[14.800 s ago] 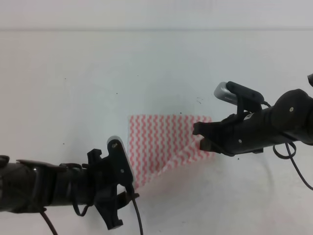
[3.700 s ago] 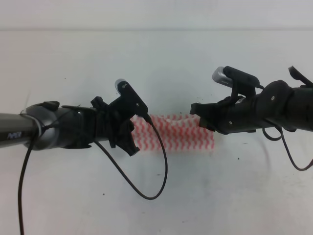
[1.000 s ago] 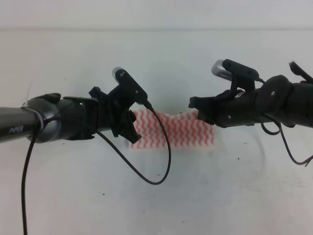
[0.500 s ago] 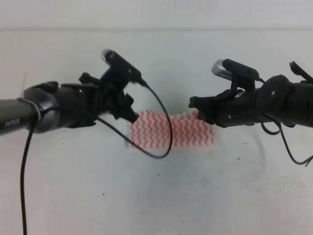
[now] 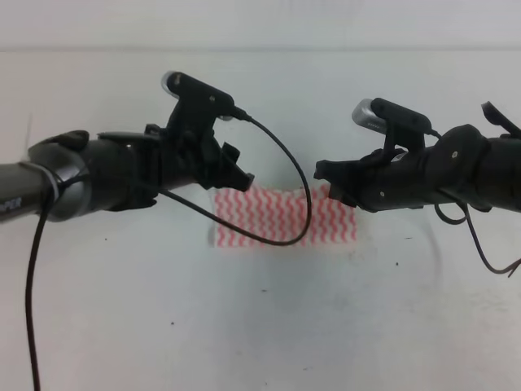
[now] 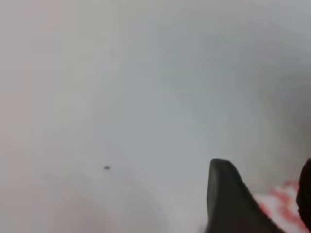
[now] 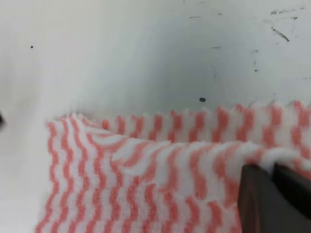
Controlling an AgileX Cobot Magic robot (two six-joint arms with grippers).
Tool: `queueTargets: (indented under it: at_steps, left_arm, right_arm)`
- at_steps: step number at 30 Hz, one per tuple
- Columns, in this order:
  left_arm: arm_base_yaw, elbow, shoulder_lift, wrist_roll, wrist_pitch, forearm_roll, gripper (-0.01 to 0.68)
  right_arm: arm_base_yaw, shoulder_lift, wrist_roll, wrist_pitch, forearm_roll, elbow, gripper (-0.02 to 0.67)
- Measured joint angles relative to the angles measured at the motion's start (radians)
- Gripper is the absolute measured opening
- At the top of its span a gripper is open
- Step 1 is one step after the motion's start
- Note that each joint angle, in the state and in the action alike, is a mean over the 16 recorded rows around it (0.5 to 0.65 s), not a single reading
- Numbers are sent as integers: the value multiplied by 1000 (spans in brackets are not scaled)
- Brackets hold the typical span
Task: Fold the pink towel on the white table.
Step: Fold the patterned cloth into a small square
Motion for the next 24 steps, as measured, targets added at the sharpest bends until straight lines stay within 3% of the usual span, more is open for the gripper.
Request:
queueTargets:
  at_steps: [11, 24]
  left_arm:
    - [0, 48, 48, -31, 42, 1, 180]
    - [0, 54, 102, -24, 45, 1, 162]
  right_arm:
    - [0, 0, -2, 3, 0, 0, -16]
    - [0, 0, -2, 10, -1, 0, -16]
